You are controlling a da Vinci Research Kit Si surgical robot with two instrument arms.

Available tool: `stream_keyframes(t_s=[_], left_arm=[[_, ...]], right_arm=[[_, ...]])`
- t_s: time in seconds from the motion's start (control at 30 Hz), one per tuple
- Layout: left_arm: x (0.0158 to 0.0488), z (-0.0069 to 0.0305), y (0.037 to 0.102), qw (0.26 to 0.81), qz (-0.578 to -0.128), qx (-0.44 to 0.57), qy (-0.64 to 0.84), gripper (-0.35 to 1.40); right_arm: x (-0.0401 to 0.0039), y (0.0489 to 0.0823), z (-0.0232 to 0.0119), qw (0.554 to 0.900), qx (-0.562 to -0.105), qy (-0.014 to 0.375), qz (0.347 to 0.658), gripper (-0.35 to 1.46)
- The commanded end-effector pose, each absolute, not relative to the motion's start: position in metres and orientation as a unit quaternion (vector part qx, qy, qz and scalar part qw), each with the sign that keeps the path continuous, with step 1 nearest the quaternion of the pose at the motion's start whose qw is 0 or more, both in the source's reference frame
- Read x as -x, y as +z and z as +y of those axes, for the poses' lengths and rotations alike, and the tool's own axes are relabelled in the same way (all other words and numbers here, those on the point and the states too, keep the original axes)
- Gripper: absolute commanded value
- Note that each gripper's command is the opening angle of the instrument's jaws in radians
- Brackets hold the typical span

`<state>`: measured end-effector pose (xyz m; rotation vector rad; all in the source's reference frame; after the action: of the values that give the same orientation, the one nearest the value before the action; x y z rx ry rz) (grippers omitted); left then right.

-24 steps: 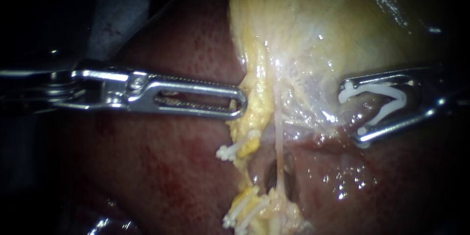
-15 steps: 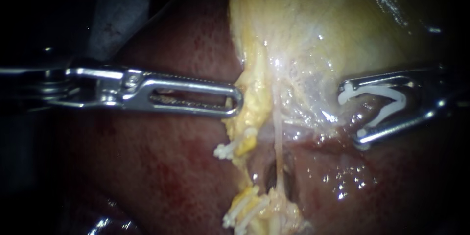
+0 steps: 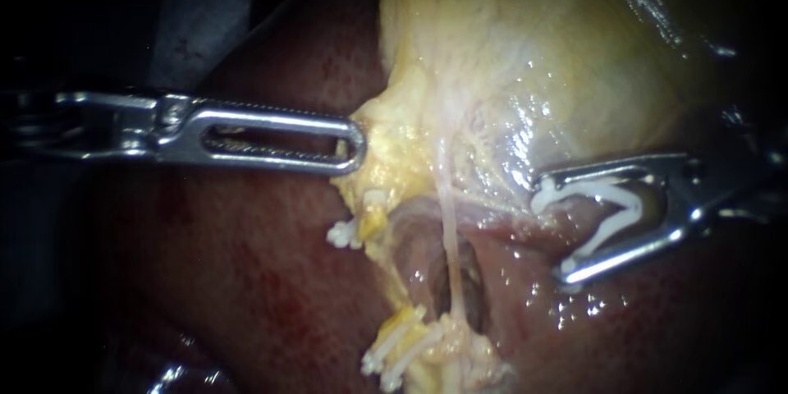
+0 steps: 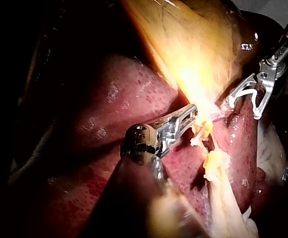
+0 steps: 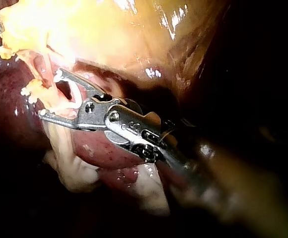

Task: Clipping first clip right tube

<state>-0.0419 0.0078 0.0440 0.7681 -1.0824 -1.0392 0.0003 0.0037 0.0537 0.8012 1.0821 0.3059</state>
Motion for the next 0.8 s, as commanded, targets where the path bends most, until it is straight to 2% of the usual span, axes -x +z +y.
stream_keyframes(t_s=[0.03, 0.33, 0.8], left_arm=[[0.0418, 0.0078, 0.0440, 0.665, -0.480, -0.340, -0.460, -0.35], [0.0419, 0.0076, 0.0437, 0.665, -0.480, -0.340, -0.461, -0.35], [0.0420, 0.0074, 0.0434, 0.666, -0.478, -0.340, -0.461, -0.35]], right_arm=[[-0.0006, 0.0541, 0.0032, 0.770, -0.374, 0.141, 0.496, 0.56], [-0.0021, 0.0578, -0.0001, 0.767, -0.394, 0.144, 0.485, 0.56], [-0.0032, 0.0621, -0.0008, 0.768, -0.395, 0.153, 0.480, 0.56]])
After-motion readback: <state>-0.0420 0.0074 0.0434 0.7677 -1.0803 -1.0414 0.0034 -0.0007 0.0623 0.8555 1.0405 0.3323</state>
